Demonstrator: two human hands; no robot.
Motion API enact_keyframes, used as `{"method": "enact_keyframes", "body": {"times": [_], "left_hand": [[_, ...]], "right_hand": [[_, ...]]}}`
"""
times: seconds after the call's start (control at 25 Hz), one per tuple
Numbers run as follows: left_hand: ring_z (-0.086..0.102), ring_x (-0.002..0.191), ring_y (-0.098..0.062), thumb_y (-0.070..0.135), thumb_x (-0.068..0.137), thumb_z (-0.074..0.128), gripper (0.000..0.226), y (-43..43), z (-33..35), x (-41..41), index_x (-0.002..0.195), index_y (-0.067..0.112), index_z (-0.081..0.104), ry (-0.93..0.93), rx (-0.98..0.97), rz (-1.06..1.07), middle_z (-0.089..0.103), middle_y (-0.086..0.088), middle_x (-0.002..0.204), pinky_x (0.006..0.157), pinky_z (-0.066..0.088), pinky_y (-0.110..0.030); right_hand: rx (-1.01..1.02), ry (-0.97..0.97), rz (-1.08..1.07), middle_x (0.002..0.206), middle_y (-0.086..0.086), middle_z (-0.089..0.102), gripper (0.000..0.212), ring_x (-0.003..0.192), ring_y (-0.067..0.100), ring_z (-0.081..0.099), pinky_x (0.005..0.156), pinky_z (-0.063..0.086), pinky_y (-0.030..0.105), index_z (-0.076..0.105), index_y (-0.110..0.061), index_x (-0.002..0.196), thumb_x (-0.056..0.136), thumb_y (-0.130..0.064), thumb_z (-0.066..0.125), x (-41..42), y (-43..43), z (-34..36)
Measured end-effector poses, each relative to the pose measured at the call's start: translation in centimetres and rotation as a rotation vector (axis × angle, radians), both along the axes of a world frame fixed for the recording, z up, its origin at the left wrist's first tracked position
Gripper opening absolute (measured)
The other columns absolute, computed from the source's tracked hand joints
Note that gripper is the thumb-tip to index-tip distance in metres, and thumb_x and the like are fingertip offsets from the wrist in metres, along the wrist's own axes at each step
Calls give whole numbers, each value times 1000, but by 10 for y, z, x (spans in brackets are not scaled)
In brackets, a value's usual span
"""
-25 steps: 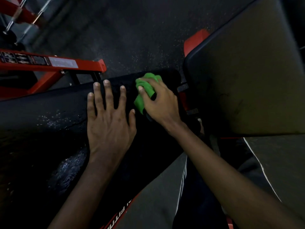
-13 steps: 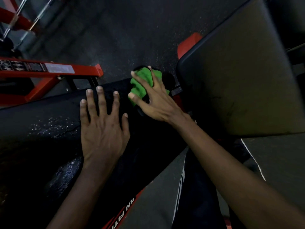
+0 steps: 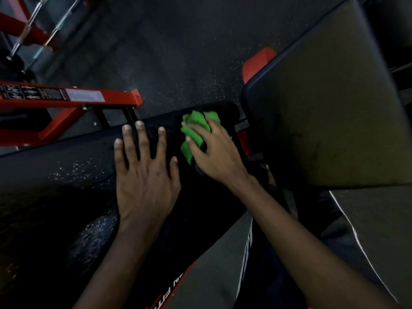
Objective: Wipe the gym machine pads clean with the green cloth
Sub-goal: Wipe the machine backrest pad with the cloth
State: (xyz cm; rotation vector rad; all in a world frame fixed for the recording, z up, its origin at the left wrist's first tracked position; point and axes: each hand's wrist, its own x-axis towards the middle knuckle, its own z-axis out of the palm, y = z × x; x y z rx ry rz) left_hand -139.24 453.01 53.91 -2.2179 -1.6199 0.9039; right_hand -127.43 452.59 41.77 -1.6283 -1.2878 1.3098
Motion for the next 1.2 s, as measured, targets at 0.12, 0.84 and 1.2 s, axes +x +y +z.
{"method": "enact_keyframes", "body": {"times": [0.12, 0.84, 1.2], "left_hand": [[5, 152, -41, 44, 99, 30, 65, 1, -1, 0, 158, 16, 24, 6, 6, -1, 13, -24, 163, 123, 6, -52], [10, 151, -40, 47, 99, 37, 68, 9, 128, -55, 156, 11, 28, -45, 82, 142, 20, -25, 161, 123, 3, -53], [9, 151, -41, 43, 97, 45, 71, 7, 126, -55, 157, 9, 25, -50, 111, 123, 18, -26, 162, 123, 1, -52]], "right_hand": [[1, 3, -5, 148, -2, 46, 42, 138, 23, 42, 111, 41, 39, 52, -41, 140, 98, -45, 47, -3, -5, -15], [-46, -36, -111, 149, 3, 50, 38, 140, 25, 42, 106, 45, 41, 58, -36, 137, 101, -42, 50, -41, 17, 65], [105, -53, -2, 142, 2, 55, 39, 134, 23, 48, 101, 45, 34, 58, -36, 138, 99, -38, 54, -56, -16, 108]]}}
